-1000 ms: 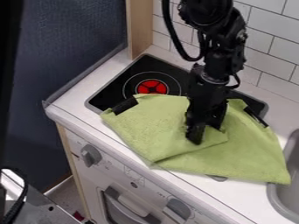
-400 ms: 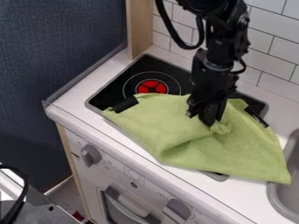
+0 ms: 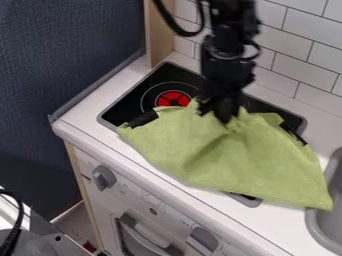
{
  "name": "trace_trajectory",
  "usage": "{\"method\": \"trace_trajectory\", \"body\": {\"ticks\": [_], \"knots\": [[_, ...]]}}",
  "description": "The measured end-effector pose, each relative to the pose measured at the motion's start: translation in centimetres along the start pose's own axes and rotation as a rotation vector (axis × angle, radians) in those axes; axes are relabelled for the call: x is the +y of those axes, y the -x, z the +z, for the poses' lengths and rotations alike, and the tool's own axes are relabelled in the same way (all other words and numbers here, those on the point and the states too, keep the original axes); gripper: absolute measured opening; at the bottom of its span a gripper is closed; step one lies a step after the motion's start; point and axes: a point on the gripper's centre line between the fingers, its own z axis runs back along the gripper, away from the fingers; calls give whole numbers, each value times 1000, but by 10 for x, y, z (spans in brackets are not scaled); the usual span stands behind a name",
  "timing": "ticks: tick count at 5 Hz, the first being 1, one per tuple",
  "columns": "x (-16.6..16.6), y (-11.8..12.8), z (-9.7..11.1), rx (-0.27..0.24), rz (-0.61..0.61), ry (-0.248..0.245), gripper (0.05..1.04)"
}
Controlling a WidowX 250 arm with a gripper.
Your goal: Unfold from right to left
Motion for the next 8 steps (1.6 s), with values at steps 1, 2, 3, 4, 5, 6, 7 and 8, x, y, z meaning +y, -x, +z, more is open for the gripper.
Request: {"method": "trace_trajectory", "body": {"ticks": [1, 2, 3, 4, 5, 6, 7, 8], "knots": [[15, -25, 3, 33, 41, 83, 57], [32, -43, -1, 62, 121, 190, 57], [40, -58, -2, 87, 128, 279, 57], [46, -70, 0, 84, 142, 285, 57], [55, -76, -2, 83, 158, 285, 57], [64, -84, -2, 84, 168, 292, 82], [71, -88, -1, 88, 133, 260, 229], [74, -99, 11, -9, 71, 170, 483]]}}
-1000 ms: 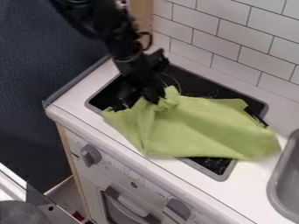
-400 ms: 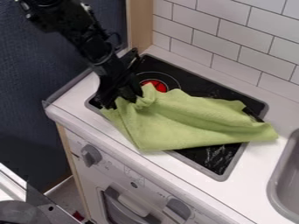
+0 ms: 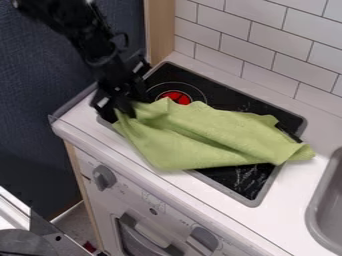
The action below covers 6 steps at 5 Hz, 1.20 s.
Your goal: Unfold from right to left
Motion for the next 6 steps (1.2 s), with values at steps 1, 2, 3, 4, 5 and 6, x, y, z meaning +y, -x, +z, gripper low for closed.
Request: {"method": "trace_trajectory", "body": {"ticks": [1, 2, 3, 4, 5, 6], "knots": [[-5, -2, 12, -78, -80, -29, 798], [-11, 1, 18, -146, -122, -110, 1009], [-16, 0, 29, -175, -153, -100, 1004], [-21, -1, 36, -190, -169, -73, 1001], [-28, -13, 47, -240, -251, -109, 1001], [-27, -23, 49, -223, -329, -238, 1001]]}}
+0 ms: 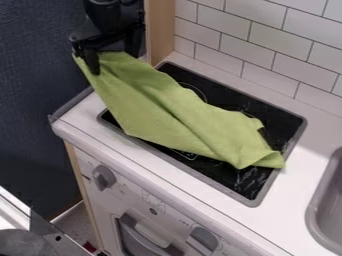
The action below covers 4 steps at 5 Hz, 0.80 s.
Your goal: Unfold from right to left
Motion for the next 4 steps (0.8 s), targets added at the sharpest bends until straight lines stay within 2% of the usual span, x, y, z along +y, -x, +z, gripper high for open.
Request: {"method": "trace_trajectory", "body": {"ticks": [1, 2, 4], "knots": [[17, 3, -5, 78, 33, -25, 1001], [36, 4, -8, 67, 79, -73, 1001], [31, 11, 27, 179, -34, -196, 1001]]}}
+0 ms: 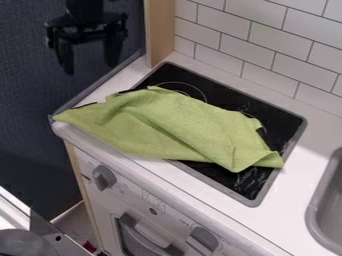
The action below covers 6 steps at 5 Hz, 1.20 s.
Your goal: Unfold from right to left
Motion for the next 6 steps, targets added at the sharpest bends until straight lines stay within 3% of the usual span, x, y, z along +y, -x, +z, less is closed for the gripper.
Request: {"method": "trace_trajectory", "body": {"ticks": [1, 2, 3, 4, 5, 6], "knots": [[-12, 12, 7, -6, -60, 42, 1001], [-34, 21, 6, -36, -131, 186, 1001], [-69, 46, 11, -30, -308, 253, 1001], [-96, 73, 10, 0, -560, 261, 1001], [-107, 100, 11, 4, -784, 195, 1001], [-104, 140, -6, 12, -955, 175, 1001]]}}
